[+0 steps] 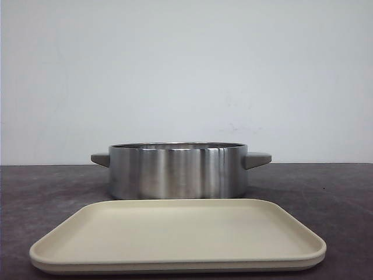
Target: Steam buns
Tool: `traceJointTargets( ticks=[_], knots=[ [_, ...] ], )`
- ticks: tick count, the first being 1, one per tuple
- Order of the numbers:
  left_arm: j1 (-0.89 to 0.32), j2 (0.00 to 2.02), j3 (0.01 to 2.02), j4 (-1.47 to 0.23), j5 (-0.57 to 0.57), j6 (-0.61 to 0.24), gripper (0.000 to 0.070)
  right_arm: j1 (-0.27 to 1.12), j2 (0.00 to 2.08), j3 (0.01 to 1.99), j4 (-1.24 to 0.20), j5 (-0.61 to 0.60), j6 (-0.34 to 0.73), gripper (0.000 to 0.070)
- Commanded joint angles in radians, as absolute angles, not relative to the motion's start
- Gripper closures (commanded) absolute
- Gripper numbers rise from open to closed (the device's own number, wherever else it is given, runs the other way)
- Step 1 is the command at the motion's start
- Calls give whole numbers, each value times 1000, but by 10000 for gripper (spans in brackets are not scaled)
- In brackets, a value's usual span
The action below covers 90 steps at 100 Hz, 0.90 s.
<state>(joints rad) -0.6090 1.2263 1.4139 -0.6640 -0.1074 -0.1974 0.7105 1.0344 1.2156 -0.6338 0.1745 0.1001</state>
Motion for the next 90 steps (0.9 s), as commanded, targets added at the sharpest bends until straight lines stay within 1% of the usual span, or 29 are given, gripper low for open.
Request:
traceJointTargets(
  ticks=[1, 14, 26, 33, 44, 54, 68, 90],
  knots=[
    [-614, 1158, 1361, -662, -113, -199, 700, 718, 1029, 1153, -553, 157, 90, 687],
    [-614, 965, 1176, -633, -113, -205, 700, 718, 1006, 1018, -406, 127, 90, 687],
    [-614, 786, 1005, -609, -115, -257, 700, 722, 978, 920, -256, 93, 89, 687],
    [-614, 680, 913, -614, -141, -274, 700, 731, 965, 883, -173, 95, 89, 687],
    [-614, 595, 852, -625, -163, -274, 700, 731, 965, 879, -139, 94, 92, 687],
    [-614, 551, 839, -658, -184, -274, 700, 731, 965, 879, -125, 94, 99, 687],
    [-614, 524, 839, -699, -191, -273, 700, 731, 965, 879, -91, 95, 97, 687],
    [-614, 506, 839, -694, -191, -274, 700, 731, 965, 879, -89, 95, 97, 687]
  ],
)
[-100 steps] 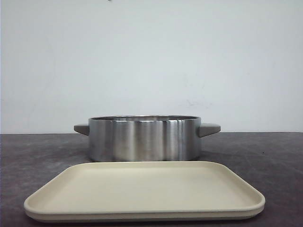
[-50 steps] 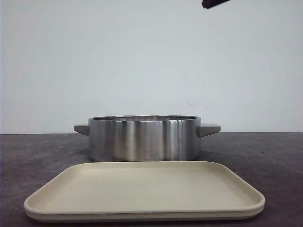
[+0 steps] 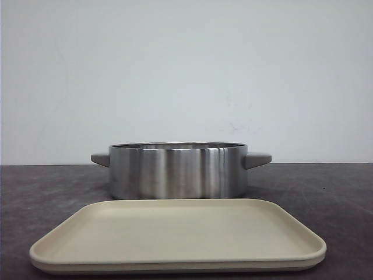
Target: Steam buns
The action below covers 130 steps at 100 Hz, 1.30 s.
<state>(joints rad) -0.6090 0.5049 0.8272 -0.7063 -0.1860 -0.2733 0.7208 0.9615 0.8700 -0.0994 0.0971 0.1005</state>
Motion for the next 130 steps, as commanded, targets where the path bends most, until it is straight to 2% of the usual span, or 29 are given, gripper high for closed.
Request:
traceJointTargets(
  ticks=[1, 33, 52, 59, 78, 91, 106, 130],
  knots=[
    [-614, 506, 839, -694, -191, -274, 700, 731, 965, 879, -89, 95, 97, 687],
    [-614, 506, 839, -694, -191, -274, 700, 731, 963, 879, -91, 95, 97, 687],
    [-614, 506, 839, -694, -191, -274, 700, 693, 901, 866, -93, 103, 97, 687],
    [-614, 506, 839, -694, -191, -274, 700, 657, 843, 830, -105, 146, 85, 687],
    [-614, 506, 839, -694, -191, -273, 700, 520, 638, 621, -84, 157, 67, 687],
    [-614, 506, 839, -694, -191, -274, 700, 415, 474, 410, -4, 154, 58, 687],
    [-614, 506, 839, -694, -191, -274, 700, 303, 290, 193, 83, 104, -1, 687],
    [-614, 506, 839, -694, -191, -274, 700, 186, 96, 12, 80, 62, -8, 687]
  ],
)
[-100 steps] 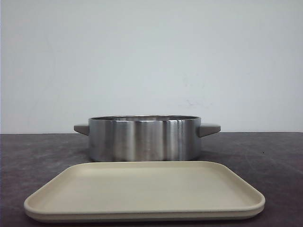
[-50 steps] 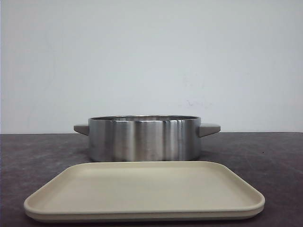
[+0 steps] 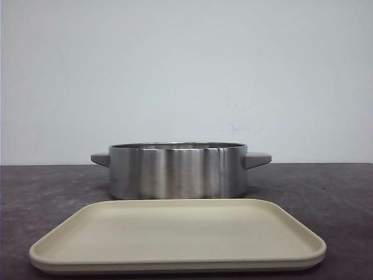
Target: Steam buns
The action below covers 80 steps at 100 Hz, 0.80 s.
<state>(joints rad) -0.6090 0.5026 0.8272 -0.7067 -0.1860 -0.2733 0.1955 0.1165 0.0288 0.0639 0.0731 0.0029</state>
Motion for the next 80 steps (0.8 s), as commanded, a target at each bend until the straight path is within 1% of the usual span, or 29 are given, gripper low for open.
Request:
traceJointTargets(
  ticks=[1, 25, 31, 43, 53, 80],
  knots=[
    [-614, 506, 839, -694, -191, -274, 700, 184, 91, 11, 70, 60, -8, 687],
    [-614, 506, 839, -692, -191, -274, 700, 165, 0, 12, -140, 70, -12, 687],
    [-614, 506, 839, -690, -191, -274, 700, 166, 4, 12, -174, 78, -12, 687],
    [-614, 506, 840, -688, -191, -273, 700, 166, 4, 12, -174, 81, -16, 687],
    [-614, 506, 840, -688, -191, -274, 700, 166, 4, 12, -165, 107, -15, 687],
    [-614, 506, 840, -688, -191, -274, 700, 166, 4, 12, -158, 105, -15, 687]
  ],
)
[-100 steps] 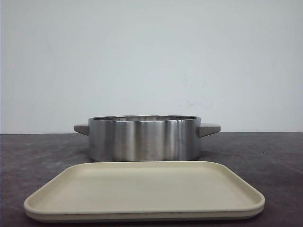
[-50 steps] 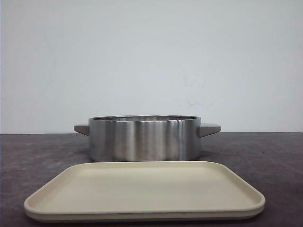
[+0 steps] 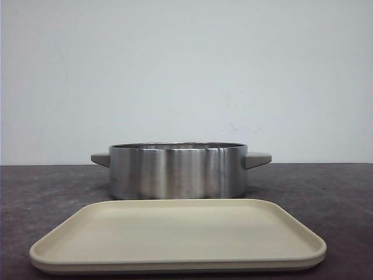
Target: Steam buns
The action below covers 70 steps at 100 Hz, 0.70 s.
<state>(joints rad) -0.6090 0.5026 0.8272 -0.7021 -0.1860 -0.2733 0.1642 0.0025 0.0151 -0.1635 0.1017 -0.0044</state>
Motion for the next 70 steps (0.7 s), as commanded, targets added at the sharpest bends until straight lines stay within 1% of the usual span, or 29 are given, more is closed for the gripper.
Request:
traceJointTargets(
  ticks=[1, 47, 54, 57, 62, 70],
  knots=[
    [-614, 506, 840, -688, -191, -274, 700, 166, 4, 12, -158, 105, -15, 687],
    [-614, 506, 840, -688, -191, -274, 700, 166, 4, 12, -158, 105, -15, 687],
    [-612, 490, 840, -704, -191, -261, 700, 166, 4, 12, -158, 105, -15, 687],
    [-603, 476, 840, -713, -191, -252, 700, 166, 4, 12, -158, 105, -15, 687],
    [-576, 450, 840, -727, -191, -209, 700, 166, 4, 12, -158, 105, -15, 687],
    [-511, 406, 832, -733, -167, -222, 700, 166, 4, 12, -158, 105, -15, 687]
  ],
)
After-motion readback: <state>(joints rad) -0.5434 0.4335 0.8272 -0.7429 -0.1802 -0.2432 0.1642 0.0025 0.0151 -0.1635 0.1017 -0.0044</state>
